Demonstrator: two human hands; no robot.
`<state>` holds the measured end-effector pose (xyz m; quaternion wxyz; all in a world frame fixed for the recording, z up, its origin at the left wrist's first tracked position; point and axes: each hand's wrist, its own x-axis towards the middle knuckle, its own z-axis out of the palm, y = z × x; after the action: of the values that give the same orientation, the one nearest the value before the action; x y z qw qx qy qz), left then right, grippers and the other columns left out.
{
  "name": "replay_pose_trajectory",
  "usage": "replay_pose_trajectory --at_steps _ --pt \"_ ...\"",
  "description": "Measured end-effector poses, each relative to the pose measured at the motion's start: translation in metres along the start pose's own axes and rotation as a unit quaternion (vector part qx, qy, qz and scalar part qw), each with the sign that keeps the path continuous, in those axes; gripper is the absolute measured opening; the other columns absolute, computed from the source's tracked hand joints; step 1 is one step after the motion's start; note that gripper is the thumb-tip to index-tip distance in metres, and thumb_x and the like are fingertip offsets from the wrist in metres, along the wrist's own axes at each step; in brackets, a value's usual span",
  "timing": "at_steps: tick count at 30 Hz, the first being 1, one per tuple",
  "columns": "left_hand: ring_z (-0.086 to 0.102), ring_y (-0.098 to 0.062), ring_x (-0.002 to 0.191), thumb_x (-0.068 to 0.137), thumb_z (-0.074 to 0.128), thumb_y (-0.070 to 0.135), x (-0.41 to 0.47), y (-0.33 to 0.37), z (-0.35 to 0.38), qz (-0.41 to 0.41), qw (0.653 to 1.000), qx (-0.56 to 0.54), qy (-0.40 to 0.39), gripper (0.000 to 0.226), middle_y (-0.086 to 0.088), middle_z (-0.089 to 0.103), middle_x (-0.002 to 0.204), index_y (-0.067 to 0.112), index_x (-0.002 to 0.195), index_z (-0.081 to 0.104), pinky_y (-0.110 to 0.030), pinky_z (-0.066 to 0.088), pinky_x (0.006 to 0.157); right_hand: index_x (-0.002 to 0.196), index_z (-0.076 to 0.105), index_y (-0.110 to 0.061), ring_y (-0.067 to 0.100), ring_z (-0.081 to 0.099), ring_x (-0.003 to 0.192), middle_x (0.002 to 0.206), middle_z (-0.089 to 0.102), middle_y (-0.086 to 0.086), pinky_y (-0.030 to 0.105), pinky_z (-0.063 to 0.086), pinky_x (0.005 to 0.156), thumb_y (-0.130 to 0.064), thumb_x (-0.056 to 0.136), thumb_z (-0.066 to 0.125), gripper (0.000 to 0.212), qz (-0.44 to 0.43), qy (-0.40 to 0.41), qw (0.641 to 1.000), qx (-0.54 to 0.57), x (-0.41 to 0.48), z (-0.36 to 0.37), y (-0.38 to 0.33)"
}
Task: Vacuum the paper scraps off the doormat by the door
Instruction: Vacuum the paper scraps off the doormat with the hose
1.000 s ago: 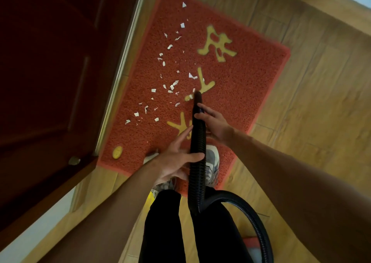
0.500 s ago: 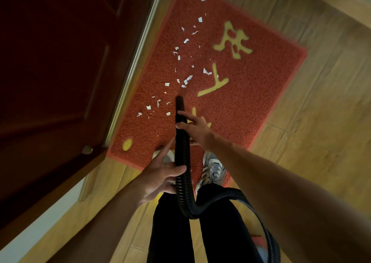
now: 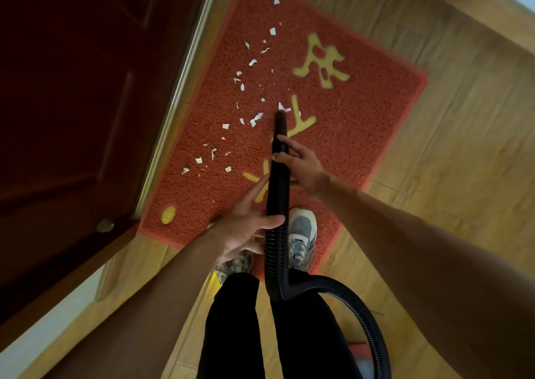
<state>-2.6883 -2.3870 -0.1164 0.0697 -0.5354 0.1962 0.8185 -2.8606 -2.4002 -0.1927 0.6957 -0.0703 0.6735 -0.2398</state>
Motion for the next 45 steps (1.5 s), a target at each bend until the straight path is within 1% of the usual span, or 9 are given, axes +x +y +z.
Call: replay_pose_trajectory --at_steps 3,7,13,18,22,28,34,37,45 --pt "0.070 -0.033 0.104 0.089 0.067 0.004 0.013 0.010 0.012 -0.006 1.000 0.024 -0.012 0.087 -0.009 0.070 0.122 0.060 0.143 0.029 -0.056 0.058 0.076 0.143 0.047 -0.032 0.014 0.066 0.088 0.112 0.064 0.000 0.028 0.054 0.063 -0.014 0.094 0.061 0.054 -0.008 0.027 0.999 0.018 0.002 -0.019 -0.001" --pt "0.071 -0.028 0.102 0.088 0.069 0.004 0.026 0.021 0.025 -0.012 0.998 0.050 -0.023 0.088 -0.007 0.072 0.117 0.058 0.145 0.029 -0.050 0.060 0.070 0.142 0.048 -0.033 0.022 0.066 0.100 0.125 0.062 0.005 0.041 0.056 0.082 -0.015 0.093 0.062 0.055 0.002 0.053 0.997 0.058 0.005 -0.040 0.002" --pt "0.070 -0.030 0.100 0.088 0.068 0.005 0.026 0.027 0.024 -0.005 0.998 0.059 -0.014 0.088 -0.005 0.069 0.114 0.059 0.145 0.027 -0.059 0.056 0.081 0.144 0.045 -0.033 0.026 0.065 0.105 0.125 0.059 0.007 0.050 0.054 0.092 -0.014 0.094 0.061 0.056 -0.004 0.027 0.999 0.043 0.008 -0.040 -0.007" --pt "0.069 -0.034 0.107 0.089 0.066 0.004 0.013 0.018 0.005 -0.004 0.999 0.032 -0.001 0.090 -0.012 0.068 0.125 0.059 0.147 0.024 -0.062 0.055 0.082 0.142 0.047 -0.033 0.019 0.067 0.094 0.125 0.061 0.009 0.044 0.058 0.084 -0.013 0.094 0.061 0.055 -0.001 0.005 1.000 -0.009 0.012 -0.012 -0.015" --pt "0.068 -0.036 0.108 0.089 0.067 0.003 0.007 0.010 -0.009 0.004 1.000 -0.001 0.011 0.090 -0.013 0.058 0.140 0.060 0.145 0.024 -0.068 0.050 0.088 0.143 0.046 -0.033 0.014 0.066 0.085 0.124 0.060 0.010 0.024 0.056 0.054 -0.014 0.095 0.060 0.054 -0.006 -0.027 0.998 -0.058 0.015 0.007 -0.021" --pt "0.069 -0.036 0.108 0.089 0.067 0.005 0.009 0.007 -0.015 0.012 1.000 -0.014 0.023 0.090 -0.012 0.071 0.121 0.061 0.145 0.024 -0.072 0.045 0.092 0.143 0.047 -0.032 0.009 0.066 0.076 0.107 0.064 0.005 0.017 0.051 0.045 -0.014 0.094 0.061 0.054 -0.003 -0.031 0.996 -0.085 0.021 0.015 -0.029" --pt "0.072 -0.031 0.100 0.090 0.067 0.004 0.018 0.012 0.000 0.009 1.000 0.000 0.011 0.089 -0.006 0.075 0.109 0.062 0.143 0.027 -0.058 0.056 0.079 0.143 0.047 -0.031 0.014 0.064 0.084 0.121 0.060 0.009 0.030 0.054 0.064 -0.011 0.095 0.059 0.053 0.004 -0.008 0.999 -0.046 0.017 -0.005 -0.023" --pt "0.073 -0.028 0.098 0.089 0.068 0.004 0.021 0.015 0.009 0.003 1.000 0.009 0.001 0.089 -0.002 0.076 0.108 0.062 0.143 0.027 -0.055 0.058 0.076 0.142 0.047 -0.031 0.015 0.064 0.087 0.118 0.061 0.008 0.030 0.054 0.063 -0.010 0.095 0.058 0.053 0.006 0.007 1.000 -0.024 0.013 -0.016 -0.018" --pt "0.069 -0.029 0.107 0.088 0.070 0.006 0.026 0.029 0.022 -0.010 1.000 0.027 -0.006 0.090 -0.001 0.074 0.116 0.063 0.143 0.027 -0.069 0.048 0.091 0.141 0.047 -0.035 0.027 0.064 0.109 0.126 0.061 0.008 0.046 0.057 0.085 -0.015 0.093 0.061 0.054 0.011 0.024 0.999 0.025 0.012 -0.035 -0.017"
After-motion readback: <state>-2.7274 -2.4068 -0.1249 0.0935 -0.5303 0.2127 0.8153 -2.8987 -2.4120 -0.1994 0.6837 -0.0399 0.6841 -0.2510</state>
